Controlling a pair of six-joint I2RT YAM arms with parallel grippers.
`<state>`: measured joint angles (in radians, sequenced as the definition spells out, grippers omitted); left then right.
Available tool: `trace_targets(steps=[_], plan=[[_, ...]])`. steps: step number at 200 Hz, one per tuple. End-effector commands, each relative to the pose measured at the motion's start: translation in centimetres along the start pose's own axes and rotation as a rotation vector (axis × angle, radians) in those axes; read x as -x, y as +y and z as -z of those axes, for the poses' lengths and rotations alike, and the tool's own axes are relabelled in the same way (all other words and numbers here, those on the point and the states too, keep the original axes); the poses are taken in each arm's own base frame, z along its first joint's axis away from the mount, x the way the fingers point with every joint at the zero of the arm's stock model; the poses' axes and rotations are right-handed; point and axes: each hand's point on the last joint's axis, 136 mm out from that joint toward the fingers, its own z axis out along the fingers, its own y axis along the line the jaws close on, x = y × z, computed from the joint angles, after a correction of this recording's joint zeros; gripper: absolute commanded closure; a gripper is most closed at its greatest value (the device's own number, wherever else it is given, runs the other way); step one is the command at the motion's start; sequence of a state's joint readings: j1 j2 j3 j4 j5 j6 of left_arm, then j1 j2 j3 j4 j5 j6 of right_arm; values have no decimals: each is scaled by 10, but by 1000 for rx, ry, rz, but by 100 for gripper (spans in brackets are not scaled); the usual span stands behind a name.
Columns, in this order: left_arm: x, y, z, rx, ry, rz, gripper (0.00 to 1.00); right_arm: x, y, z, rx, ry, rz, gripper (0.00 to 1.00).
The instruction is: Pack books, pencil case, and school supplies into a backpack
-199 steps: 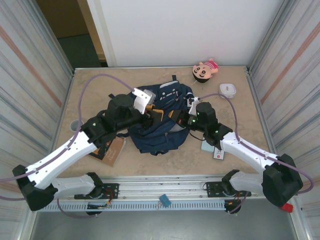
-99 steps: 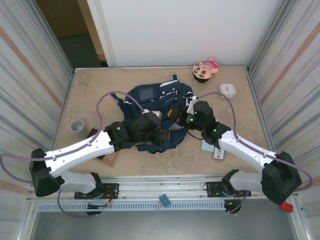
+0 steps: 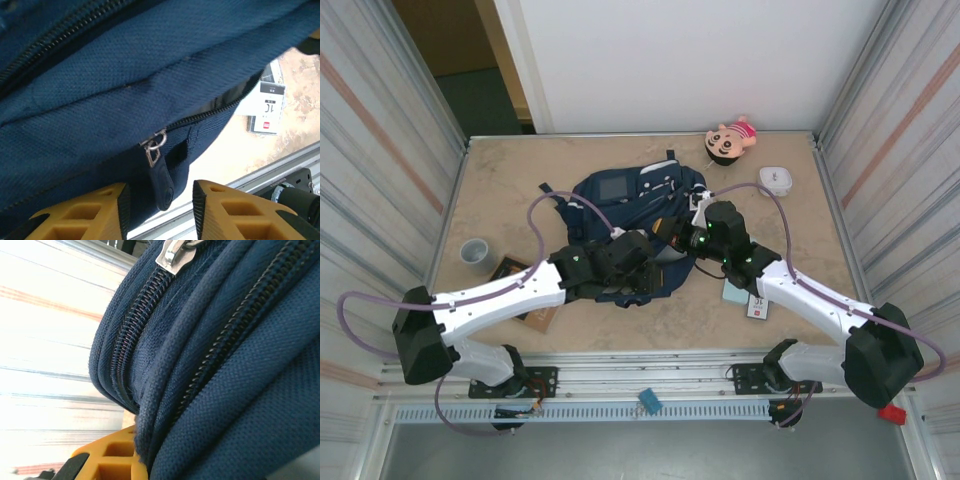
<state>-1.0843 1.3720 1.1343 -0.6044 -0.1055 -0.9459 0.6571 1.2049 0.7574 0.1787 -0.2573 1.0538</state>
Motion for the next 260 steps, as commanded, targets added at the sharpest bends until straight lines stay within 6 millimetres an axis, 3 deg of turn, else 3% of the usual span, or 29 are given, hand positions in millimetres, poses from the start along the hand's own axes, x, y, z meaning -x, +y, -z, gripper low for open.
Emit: trace_targets(steps=[1, 18, 60, 89, 104, 134, 164, 182, 200, 221, 260], plan=[[4, 6, -4, 33, -42, 35, 65, 26, 50, 9, 129, -98, 87, 100], [8, 9, -5, 44, -70, 41, 71, 25, 52, 9, 133, -90, 89, 100], [17, 11, -3, 43, -116, 21, 100, 21, 39, 11, 88, -73, 97, 100], [21, 10, 1, -50, -120, -7, 100, 32, 17, 19, 49, -64, 88, 98], [18, -1, 0, -171, -114, -19, 100, 38, 8, 23, 62, -34, 54, 87], [24, -23, 1, -310, -149, -45, 100, 29, 14, 15, 162, 33, -53, 48], [26, -33, 1, -353, -156, -62, 100, 14, 4, -1, 159, 17, -159, 42], [26, -34, 2, -368, -162, -70, 100, 10, 0, -10, 148, 15, -176, 47], [24, -25, 5, -335, -171, -81, 100, 12, -4, -11, 127, 19, -162, 72], [23, 4, 5, -230, -173, -69, 100, 26, -8, 0, 113, 28, -106, 90], [22, 59, 10, -113, -199, -58, 100, 50, -11, 28, 98, 144, -20, 94]])
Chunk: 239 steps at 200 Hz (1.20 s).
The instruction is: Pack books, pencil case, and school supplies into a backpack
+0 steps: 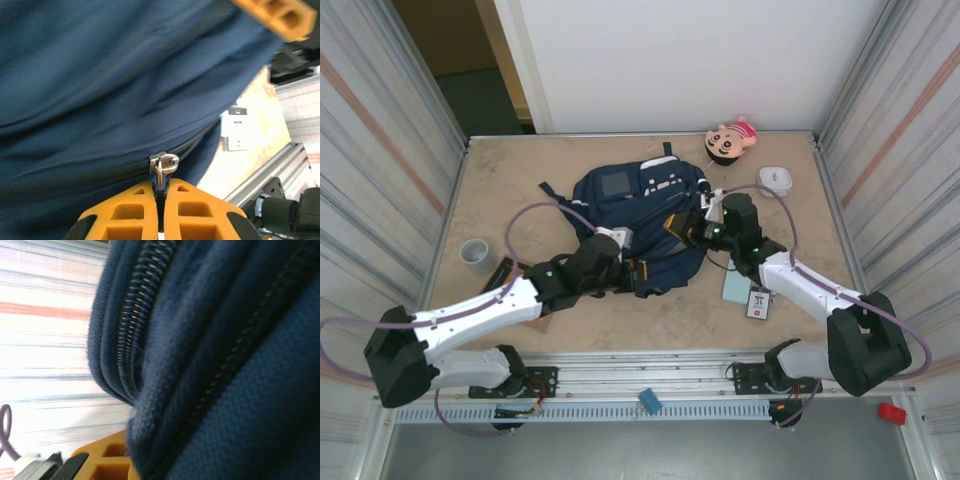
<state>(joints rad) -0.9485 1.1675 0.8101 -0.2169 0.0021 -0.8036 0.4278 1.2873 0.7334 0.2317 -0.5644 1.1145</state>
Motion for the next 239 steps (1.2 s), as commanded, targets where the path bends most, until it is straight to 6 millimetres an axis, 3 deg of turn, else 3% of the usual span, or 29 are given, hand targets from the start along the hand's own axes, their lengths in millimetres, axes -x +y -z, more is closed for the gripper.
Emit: trace_targets(steps=[1, 32, 42, 53, 61, 74, 96, 105, 124, 160, 173, 212, 239], plan=[[3, 33, 16, 96, -37, -39, 100, 16, 33, 27, 57, 66, 145, 94], [2, 48, 21, 111, -58, -102, 100, 33, 30, 42, 59, 131, 144, 92], [5, 43, 20, 75, -71, -123, 100, 38, 31, 44, 60, 120, 129, 81], [11, 28, 18, 4, -93, -149, 100, 37, 32, 41, 63, 104, 108, 56], [16, 16, 17, -45, -109, -161, 100, 34, 34, 36, 71, 87, 95, 43], [23, 3, 15, -93, -123, -168, 100, 26, 34, 26, 69, 47, 57, 36], [28, -15, 8, -154, -125, -174, 100, 7, 35, 8, 81, -27, 14, 33], [28, -18, 6, -168, -119, -173, 100, 1, 34, 2, 80, -48, -14, 37], [28, -19, 5, -162, -111, -176, 100, -3, 35, -3, 64, -49, 7, 67], [33, 22, 11, -5, -130, -157, 100, 6, 45, 15, 38, 22, 117, 96], [38, 39, 17, 29, -150, -128, 100, 14, 53, 27, 54, 44, 144, 100], [56, 91, 40, 121, -235, -73, 100, 32, 87, 59, 112, 157, 263, 100], [66, 125, 42, 181, -264, -71, 100, 38, 112, 74, 184, 234, 313, 100]])
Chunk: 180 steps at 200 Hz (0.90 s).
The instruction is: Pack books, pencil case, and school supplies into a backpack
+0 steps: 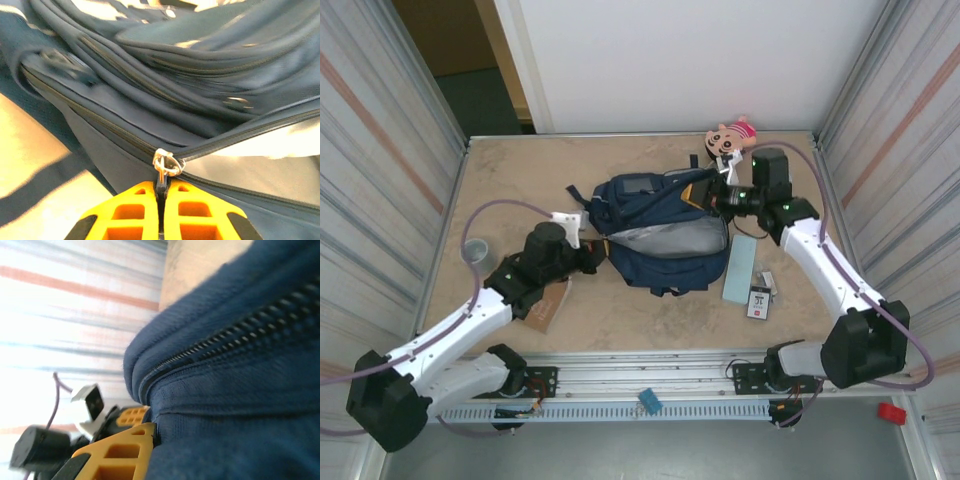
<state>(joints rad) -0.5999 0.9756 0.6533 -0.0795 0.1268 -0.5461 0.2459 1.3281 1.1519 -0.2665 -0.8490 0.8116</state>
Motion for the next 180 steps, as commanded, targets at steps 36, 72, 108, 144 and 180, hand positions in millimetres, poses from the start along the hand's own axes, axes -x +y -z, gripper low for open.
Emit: trace_targets(steps=[36, 72, 108, 144, 180], plan=[[7, 90, -19, 208, -42, 16, 100, -2, 62, 31, 187, 174, 216, 100], [18, 104, -40, 268, -37, -41, 100, -4, 76, 31, 264, 221, 229, 100], [22, 131, -48, 372, -27, -1, 94, -3, 78, 29, 258, 206, 242, 100], [38, 111, -37, 313, -44, 64, 60, 17, 40, 3, 85, 21, 196, 100], [51, 92, -8, 283, -92, 128, 39, 33, -6, -23, 28, -76, 158, 100]])
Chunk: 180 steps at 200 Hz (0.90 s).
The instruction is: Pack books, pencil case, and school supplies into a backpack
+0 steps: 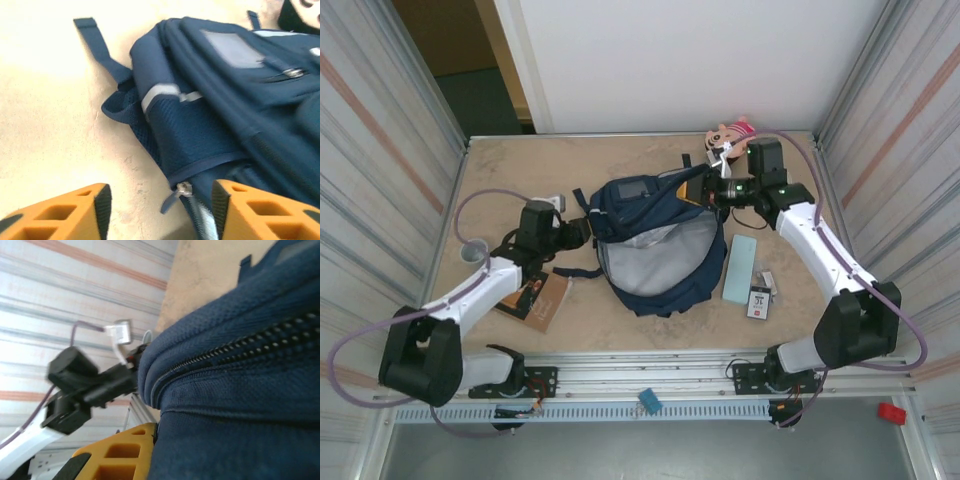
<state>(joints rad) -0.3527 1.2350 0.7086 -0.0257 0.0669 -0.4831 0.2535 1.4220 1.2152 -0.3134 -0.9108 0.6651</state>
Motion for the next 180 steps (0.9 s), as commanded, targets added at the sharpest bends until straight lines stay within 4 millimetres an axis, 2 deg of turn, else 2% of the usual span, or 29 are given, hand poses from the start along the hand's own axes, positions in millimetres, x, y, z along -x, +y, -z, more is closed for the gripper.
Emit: trace_targets(steps=[1, 17, 32, 57, 73, 87, 109, 130, 147, 180], plan=[[24, -11, 29, -24, -70, 56, 39, 34, -5, -5, 1, -161, 67, 100], [26, -19, 37, -60, -68, 69, 39, 28, -26, -18, -33, -147, 22, 96], [25, -28, 38, -105, -52, 91, 40, 12, -47, -32, -77, -114, -48, 89], [17, -32, 33, -134, -19, 127, 40, -22, -82, -40, -205, -58, -176, 61], [9, -21, 29, -81, 0, 151, 40, -44, -100, -37, -317, -11, -233, 44], [3, -13, 28, -47, 11, 172, 40, -64, -114, -32, -427, 24, -252, 36], [-3, -9, 28, -34, 26, 189, 39, -85, -131, -21, -549, 56, -288, 29], [-5, 5, 35, 38, 13, 203, 37, -97, -128, -11, -610, 60, -284, 21], [-5, 17, 42, 82, -5, 254, 38, -107, -130, -1, -680, 69, -271, 19], [-20, 47, 53, 226, 58, 389, 38, -122, -150, 25, -850, 92, -266, 18]])
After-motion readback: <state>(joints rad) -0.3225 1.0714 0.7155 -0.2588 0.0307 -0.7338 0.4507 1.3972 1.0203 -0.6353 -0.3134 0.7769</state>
